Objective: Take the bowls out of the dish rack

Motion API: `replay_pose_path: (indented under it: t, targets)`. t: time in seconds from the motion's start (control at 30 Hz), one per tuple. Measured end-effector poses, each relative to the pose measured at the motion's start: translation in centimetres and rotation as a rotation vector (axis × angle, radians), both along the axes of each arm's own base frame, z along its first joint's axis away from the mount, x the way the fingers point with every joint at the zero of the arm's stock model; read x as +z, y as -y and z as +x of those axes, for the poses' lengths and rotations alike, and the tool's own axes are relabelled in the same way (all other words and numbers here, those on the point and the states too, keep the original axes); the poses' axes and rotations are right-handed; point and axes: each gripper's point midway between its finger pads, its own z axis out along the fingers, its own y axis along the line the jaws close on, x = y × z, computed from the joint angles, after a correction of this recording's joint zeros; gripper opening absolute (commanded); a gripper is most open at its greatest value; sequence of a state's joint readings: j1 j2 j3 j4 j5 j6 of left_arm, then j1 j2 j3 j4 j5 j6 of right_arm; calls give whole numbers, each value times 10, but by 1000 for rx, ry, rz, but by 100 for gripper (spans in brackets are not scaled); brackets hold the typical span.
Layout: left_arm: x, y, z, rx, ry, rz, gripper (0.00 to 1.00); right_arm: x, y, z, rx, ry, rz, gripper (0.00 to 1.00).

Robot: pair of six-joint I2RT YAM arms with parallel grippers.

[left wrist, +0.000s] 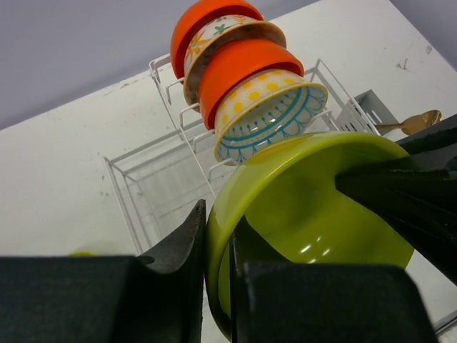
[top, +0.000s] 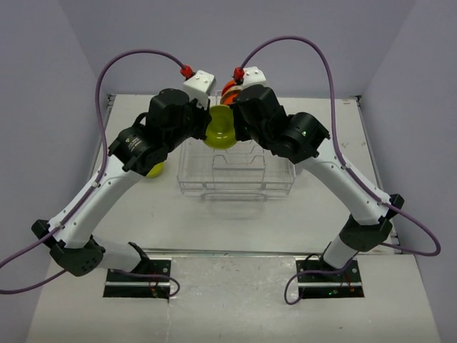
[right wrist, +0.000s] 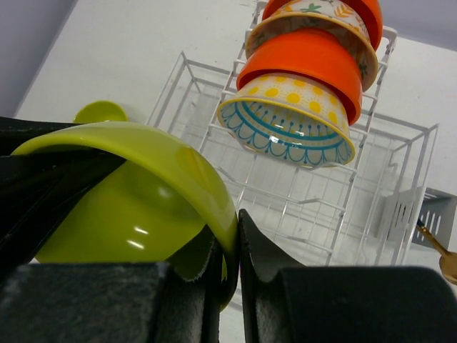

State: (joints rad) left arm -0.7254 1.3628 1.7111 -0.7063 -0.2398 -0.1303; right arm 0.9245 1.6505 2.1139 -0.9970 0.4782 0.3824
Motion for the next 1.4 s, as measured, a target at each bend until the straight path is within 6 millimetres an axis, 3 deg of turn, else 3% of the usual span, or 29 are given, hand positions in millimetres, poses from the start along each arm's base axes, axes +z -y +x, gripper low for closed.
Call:
replay_pose_path:
  t: [0.03,0.07,0.1,0.17,0.3,0.47,0.57,0.7,0.83,0.97,1.17,1.4]
  targets:
    - [1,-1,0,8,3,1,0,1,-1,1,0,4,4,5]
    - [2,-3,0,23,5,-2,0,1,-2,2,0,8,9,52]
    - [2,-6,1,45,4,-5,0,1,-3,2,-4,9,21,66]
    - [4,-20,6,132,14,-10,0,-1,-1,1,-3,6,12,79]
    - [0,-60,12,298,-22,-101,0,10,1,-2,-8,38,70,81]
    - [-20,-185,39,690,-53,-200,0,19,45,-22,-47,71,66,82]
    - [-55,-241,45,840,-117,-266,0,23,72,-32,-75,92,74,82]
    - [-133,-284,48,954,-282,-326,0,15,92,-41,-89,96,70,83]
    - [-210,-290,43,986,-474,-352,0,-4,101,-44,-91,75,34,84]
    - [-255,-277,42,958,-588,-382,0,-24,103,-44,-77,53,5,84]
    - [-280,-269,58,917,-645,-415,1,-42,102,-41,-65,31,-18,84]
    - [-281,-269,63,915,-632,-428,2,-51,98,-36,-48,27,-17,84]
